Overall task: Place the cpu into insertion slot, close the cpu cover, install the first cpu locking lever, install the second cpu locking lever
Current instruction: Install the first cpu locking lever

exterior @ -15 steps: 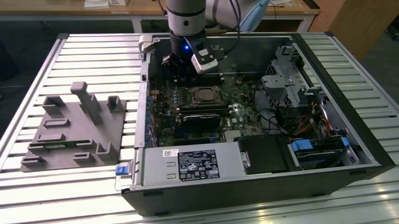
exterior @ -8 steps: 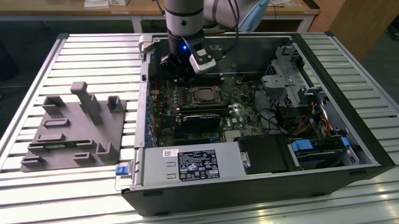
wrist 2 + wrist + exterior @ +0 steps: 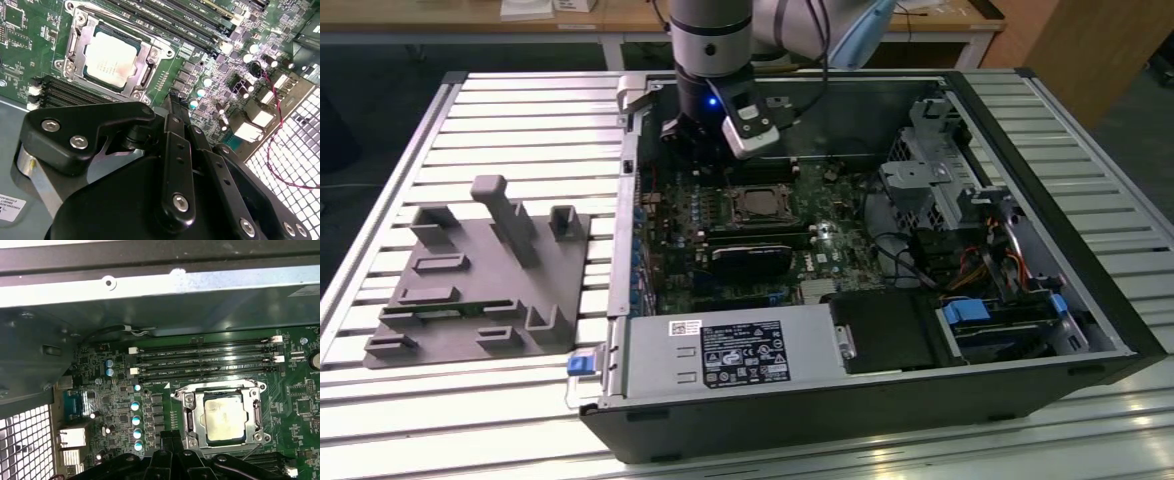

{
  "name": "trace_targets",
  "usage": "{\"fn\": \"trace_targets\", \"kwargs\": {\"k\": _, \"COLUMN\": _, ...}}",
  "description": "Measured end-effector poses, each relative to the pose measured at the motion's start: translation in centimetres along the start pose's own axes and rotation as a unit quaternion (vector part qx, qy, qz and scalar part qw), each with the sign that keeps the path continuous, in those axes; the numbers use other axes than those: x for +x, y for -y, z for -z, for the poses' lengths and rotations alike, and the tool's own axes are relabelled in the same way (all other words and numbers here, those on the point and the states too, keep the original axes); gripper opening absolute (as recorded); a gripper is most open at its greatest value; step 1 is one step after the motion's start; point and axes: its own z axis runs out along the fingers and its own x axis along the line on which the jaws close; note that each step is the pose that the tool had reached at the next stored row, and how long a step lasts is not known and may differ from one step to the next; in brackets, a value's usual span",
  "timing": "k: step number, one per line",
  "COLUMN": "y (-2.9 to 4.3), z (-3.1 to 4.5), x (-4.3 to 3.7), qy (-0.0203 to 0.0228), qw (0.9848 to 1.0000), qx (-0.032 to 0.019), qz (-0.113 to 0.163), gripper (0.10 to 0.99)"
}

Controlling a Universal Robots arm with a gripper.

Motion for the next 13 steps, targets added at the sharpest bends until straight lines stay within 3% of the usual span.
{"fn": "trace_targets", "kwargs": {"k": 3, "y": 0.02, "z": 0.0, "x": 0.07, "qy": -0.0002, "qw": 1.0, "qx": -0.0015, "qz": 0.0, "gripper": 0.106}}
{"fn": "trace_targets", "kwargs": {"k": 6, "y": 0.02, "z": -0.01, "x": 0.13, "qy": -0.0011, "qw": 0.9999, "qx": -0.0115, "qz": 0.0, "gripper": 0.106}}
{"fn": "trace_targets", "kwargs": {"k": 13, "y": 0.08, "z": -0.02, "x": 0.39, "qy": -0.0057, "qw": 0.9984, "qx": -0.056, "qz": -0.002, "gripper": 0.106}}
